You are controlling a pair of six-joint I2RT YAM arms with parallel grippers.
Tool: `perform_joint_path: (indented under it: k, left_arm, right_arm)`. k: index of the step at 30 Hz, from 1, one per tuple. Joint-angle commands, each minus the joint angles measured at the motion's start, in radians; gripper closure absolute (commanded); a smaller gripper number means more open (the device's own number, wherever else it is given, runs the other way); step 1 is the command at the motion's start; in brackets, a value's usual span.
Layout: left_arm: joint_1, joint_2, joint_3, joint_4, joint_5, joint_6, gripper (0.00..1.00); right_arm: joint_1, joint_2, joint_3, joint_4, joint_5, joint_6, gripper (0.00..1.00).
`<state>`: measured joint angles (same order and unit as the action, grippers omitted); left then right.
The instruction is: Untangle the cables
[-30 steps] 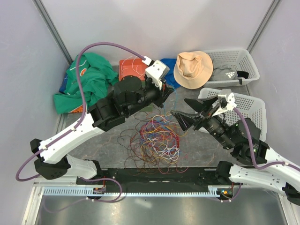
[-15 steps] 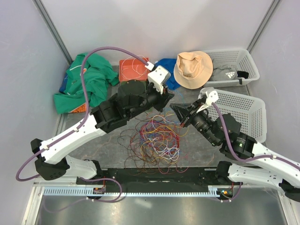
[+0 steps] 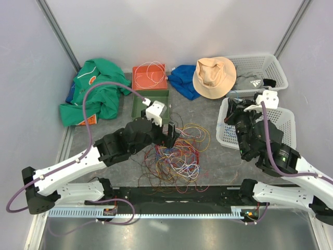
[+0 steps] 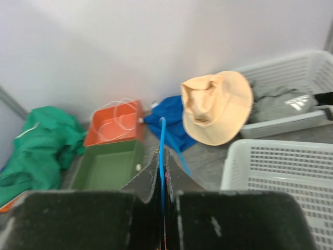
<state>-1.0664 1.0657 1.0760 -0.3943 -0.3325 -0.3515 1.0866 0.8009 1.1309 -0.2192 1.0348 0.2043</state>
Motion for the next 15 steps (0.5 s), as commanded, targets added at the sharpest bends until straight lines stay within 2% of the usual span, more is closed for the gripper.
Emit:
perform_joint_path:
  k: [1,4,8,10,15]
  left_arm:
    - [-0.003,-0.087,-0.112,0.031,-0.022,-0.141,0.00]
    - [-0.001,-0.125,-0.195,0.034,-0.013,-0.199,0.00]
    - [-0.001,-0.154,-0.264,0.034,0.015,-0.237,0.01]
    - [-0.001,-0.174,-0.280,0.031,0.026,-0.245,0.02]
    - [-0.001,-0.222,-0.320,0.032,0.018,-0.262,0.02]
  right_arm:
    - [-0.066,0.075,0.043,-0.087,0.108,0.002,1.00]
    - [-0.175,0.150,0.075,-0.161,-0.035,0.096,1.00]
    - [-0.316,0.216,0.108,-0.170,-0.146,0.139,1.00]
    - [-0.420,0.237,0.118,-0.169,-0.180,0.145,1.00]
    - [-0.542,0.267,0.125,-0.170,-0.189,0.199,1.00]
